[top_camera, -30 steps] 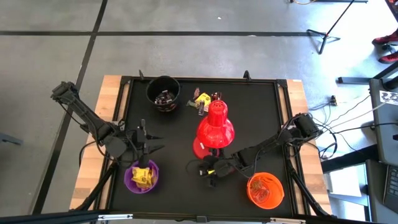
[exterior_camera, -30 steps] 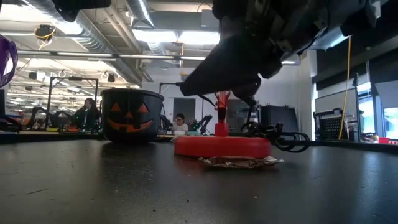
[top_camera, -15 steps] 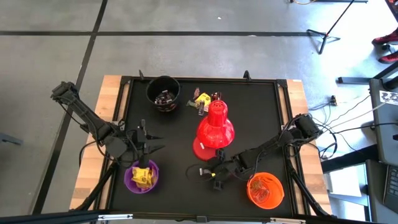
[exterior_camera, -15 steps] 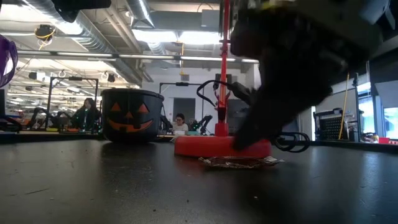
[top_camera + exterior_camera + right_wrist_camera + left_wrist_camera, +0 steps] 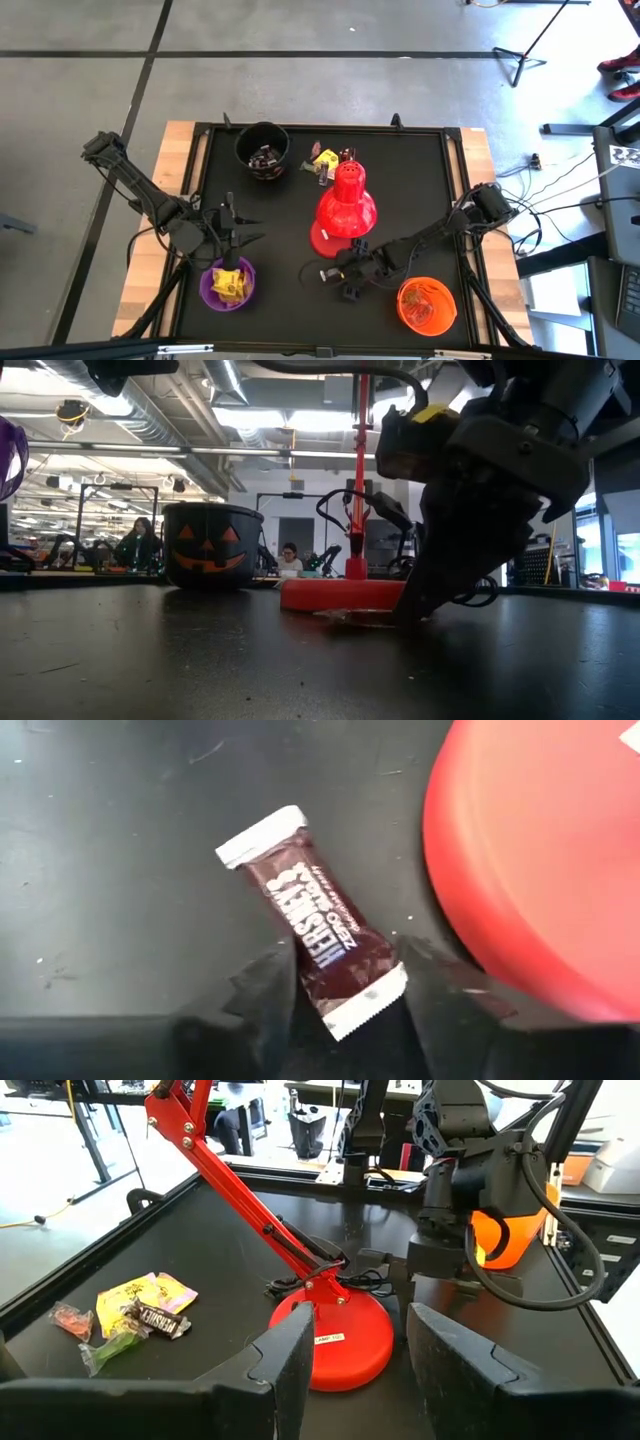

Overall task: Organize candy in baskets
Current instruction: Put the brown chocolate bar into the black bucket

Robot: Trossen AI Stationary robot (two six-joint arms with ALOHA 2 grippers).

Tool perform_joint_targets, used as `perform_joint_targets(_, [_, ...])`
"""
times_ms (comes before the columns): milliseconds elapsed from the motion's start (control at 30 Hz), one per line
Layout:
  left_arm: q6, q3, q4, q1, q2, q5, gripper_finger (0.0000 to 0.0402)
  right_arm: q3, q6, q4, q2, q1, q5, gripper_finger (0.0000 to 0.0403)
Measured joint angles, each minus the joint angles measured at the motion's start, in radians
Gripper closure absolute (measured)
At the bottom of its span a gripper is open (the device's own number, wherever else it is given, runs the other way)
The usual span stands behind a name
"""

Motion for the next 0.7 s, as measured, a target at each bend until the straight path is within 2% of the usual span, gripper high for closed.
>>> perform_joint_targets(233, [0.0,0.0,0.0,0.0,0.0,0.0,0.025,-0.001,-0.003,0.008,0.0,-0.002,-0.019,0.0351])
perform_joint_targets(333, [0.0,0.0,0.0,0.0,0.0,0.0,0.025,-0.002,-0.004,0.024,0.002,-0.002,-0.029,0.0389])
perform_joint_targets(467, [0.0,0.0,0.0,0.0,0.0,0.0,0.025,0.021,-0.013,0.029,0.004,-0.001,-0.034,0.0396])
perform_joint_targets(700, [0.0,0.0,0.0,0.0,0.0,0.0,0.025,0.109,-0.12,0.006,0.014,0.0,-0.029,0.0401])
